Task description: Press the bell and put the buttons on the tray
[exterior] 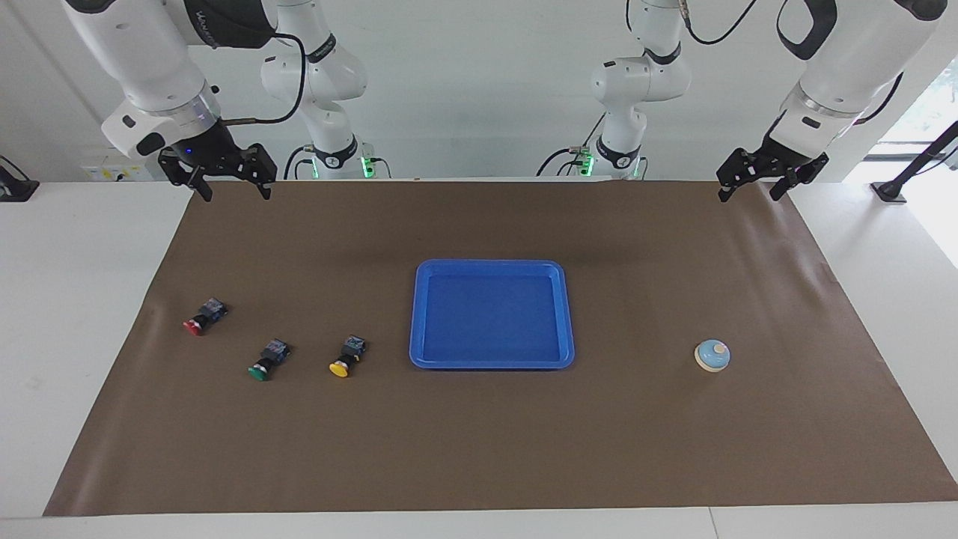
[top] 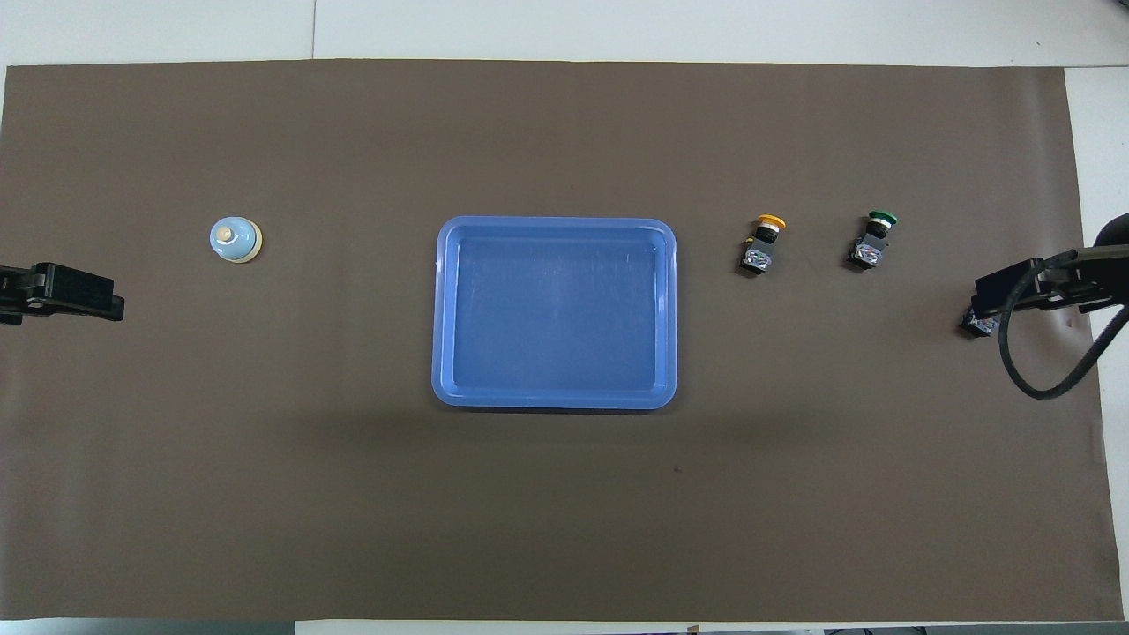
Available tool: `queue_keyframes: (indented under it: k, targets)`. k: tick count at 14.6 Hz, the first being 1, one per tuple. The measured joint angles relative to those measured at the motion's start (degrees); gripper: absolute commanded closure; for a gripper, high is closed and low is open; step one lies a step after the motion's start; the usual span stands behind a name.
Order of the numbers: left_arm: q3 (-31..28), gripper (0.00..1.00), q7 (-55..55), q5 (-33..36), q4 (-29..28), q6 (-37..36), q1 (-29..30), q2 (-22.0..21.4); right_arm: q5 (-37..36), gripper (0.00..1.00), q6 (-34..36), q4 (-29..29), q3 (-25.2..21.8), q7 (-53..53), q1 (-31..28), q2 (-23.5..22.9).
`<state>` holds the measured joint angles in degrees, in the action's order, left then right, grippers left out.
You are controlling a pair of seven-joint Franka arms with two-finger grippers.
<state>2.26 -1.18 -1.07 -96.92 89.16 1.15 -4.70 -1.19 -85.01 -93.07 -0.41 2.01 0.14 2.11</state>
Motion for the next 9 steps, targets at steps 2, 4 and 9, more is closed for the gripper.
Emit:
queue_keyframes:
  k: [2,4,9]
  targets:
    - [0.0,0.00,0.0,0.0,0.0,0.0,0.0,0.0,0.0,0.00,0.0,0.0,0.0,0.0,0.0,0.0]
    - [0.0,0.00,0.1,0.0,0.0,0.0,0.0,0.0,0.0,0.00,0.0,0.0,0.0,0.0,0.0,0.0]
    - [0.0,1.00,0.4,0.0,-0.1,0.8,0.0,0.0,0.0,0.00,0.0,0.0,0.0,0.0,0.0,0.0]
